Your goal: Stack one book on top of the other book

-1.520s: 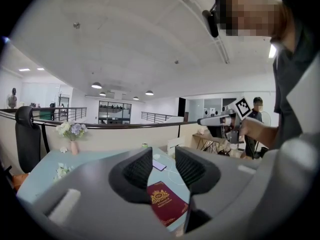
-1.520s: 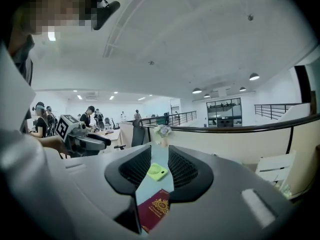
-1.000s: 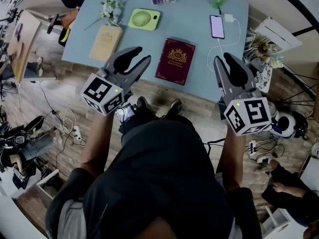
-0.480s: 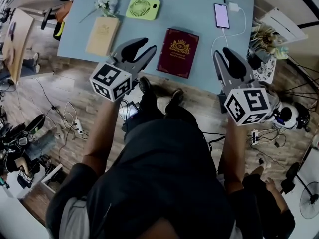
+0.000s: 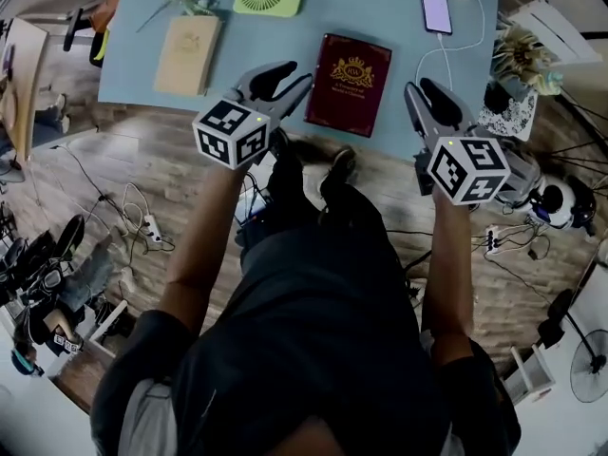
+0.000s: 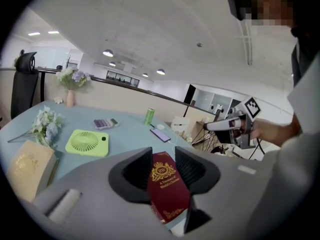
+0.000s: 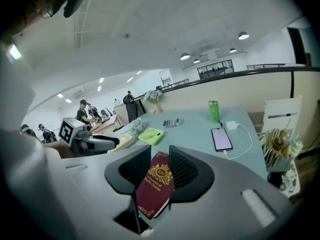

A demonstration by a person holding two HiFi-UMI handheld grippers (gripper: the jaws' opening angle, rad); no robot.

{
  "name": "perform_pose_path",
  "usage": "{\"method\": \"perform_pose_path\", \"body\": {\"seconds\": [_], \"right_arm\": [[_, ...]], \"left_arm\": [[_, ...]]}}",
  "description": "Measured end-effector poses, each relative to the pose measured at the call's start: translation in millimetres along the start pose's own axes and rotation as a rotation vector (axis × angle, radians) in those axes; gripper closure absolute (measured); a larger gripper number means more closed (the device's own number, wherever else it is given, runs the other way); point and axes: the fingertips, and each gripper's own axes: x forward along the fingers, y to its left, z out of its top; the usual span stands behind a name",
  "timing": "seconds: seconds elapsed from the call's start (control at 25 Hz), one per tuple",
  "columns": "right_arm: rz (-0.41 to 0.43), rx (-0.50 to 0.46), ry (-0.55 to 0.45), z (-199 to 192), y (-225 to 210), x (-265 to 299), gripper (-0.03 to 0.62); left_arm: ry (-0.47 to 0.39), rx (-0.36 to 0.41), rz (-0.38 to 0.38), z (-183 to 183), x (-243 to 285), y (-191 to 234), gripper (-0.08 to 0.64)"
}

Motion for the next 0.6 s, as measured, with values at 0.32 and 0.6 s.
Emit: {"method": "perform_pose_path", "body": {"seconds": [0.32,0.6], "right_arm": [[-0.003,0.103,0.101,-52.3,-18.1,36.4,0.482],[0.007,0.160,0.195,-92.7,-28.7,62.4,0.482]], "left_arm": [[0.078,-0.098,-0.006,-46.8,30.9,19.8,0.364],[0.143,-0.153,-0.009,-77.9,51.1,31.5,0.362]]}}
